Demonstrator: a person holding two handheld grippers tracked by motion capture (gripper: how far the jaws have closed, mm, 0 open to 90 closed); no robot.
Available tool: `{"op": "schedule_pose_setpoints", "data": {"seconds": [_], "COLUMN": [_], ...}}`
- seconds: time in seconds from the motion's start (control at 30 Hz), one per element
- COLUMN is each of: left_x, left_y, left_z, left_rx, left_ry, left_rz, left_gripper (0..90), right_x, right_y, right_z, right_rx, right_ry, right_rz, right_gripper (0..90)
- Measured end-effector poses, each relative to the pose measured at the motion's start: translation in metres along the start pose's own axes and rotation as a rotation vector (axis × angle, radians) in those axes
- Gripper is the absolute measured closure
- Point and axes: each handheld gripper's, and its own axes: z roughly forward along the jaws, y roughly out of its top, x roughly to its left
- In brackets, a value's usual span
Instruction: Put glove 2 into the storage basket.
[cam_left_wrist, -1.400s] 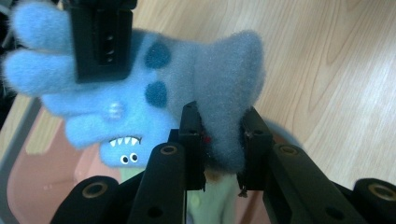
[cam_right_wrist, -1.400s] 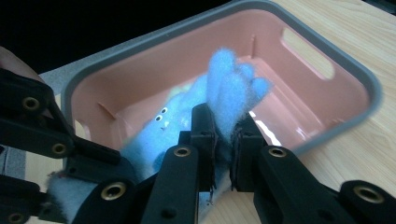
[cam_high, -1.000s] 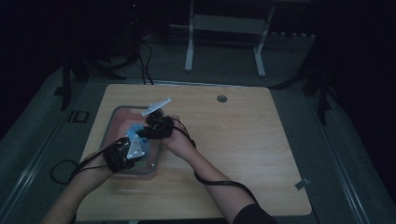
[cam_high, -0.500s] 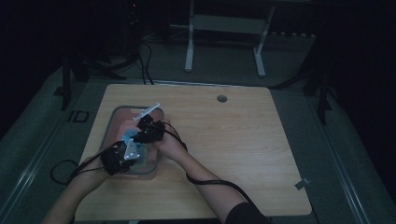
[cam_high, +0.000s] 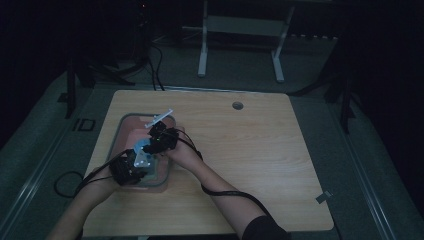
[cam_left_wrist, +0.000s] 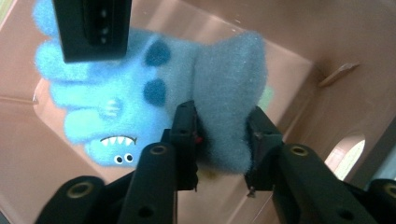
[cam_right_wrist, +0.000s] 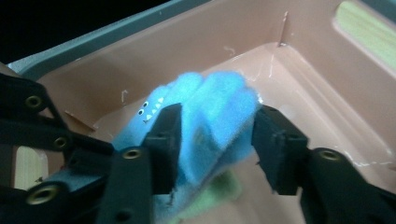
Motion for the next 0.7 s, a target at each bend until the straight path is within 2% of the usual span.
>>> {"op": "schedule_pose_setpoints", "data": {"seconds": [0.23, 0.3, 0.33, 0.37, 0.43, 0.47, 0.5, 0.53, 0.6, 0.63, 0.7], "left_x": [0.001, 0.001, 0.001, 0.002, 0.003, 0.003, 0.004, 0.004, 0.006, 0.006, 0.007], "left_y": [0.001, 0.001, 0.001, 0.001, 0.002, 0.002, 0.004, 0.005, 0.007, 0.008, 0.011], "left_z": [0.000, 0.000, -0.002, -0.004, -0.009, -0.009, -0.015, -0.017, -0.023, -0.024, -0.028], "left_rx": [0.002, 0.000, -0.002, -0.009, -0.017, -0.017, -0.039, -0.044, -0.064, -0.072, -0.082], "left_ry": [-0.009, -0.002, 0.006, 0.016, 0.047, 0.047, 0.054, 0.062, 0.060, 0.055, 0.041], "left_rz": [-0.024, -0.030, -0.036, -0.039, -0.051, -0.051, -0.075, -0.085, -0.111, -0.125, -0.133], "left_gripper": [59.1, 51.3, 51.3, 46.7, 39.1, 36.3, 36.3, 27.2, 23.2, 16.9, 14.5], "right_x": [0.000, 0.000, 0.001, 0.001, 0.001, 0.001, 0.001, 0.001, 0.001, 0.001, 0.000], "right_y": [-0.001, -0.001, -0.001, -0.002, -0.003, -0.003, -0.003, -0.004, -0.005, -0.006, -0.009], "right_z": [-0.017, -0.019, -0.022, -0.028, -0.033, -0.033, -0.036, -0.040, -0.044, -0.046, -0.049], "right_rx": [-0.026, -0.031, -0.036, -0.044, -0.055, -0.055, -0.061, -0.068, -0.075, -0.079, -0.086], "right_ry": [-0.004, 0.000, 0.002, 0.032, 0.046, 0.046, 0.044, 0.045, 0.043, 0.039, 0.038], "right_rz": [0.010, 0.009, 0.008, 0.000, -0.001, -0.001, -0.005, -0.007, -0.010, -0.013, -0.013], "right_gripper": [39.4, 37.4, 34.6, 27.8, 24.8, 24.8, 23.1, 20.6, 19.5, 18.7, 18.4]}}
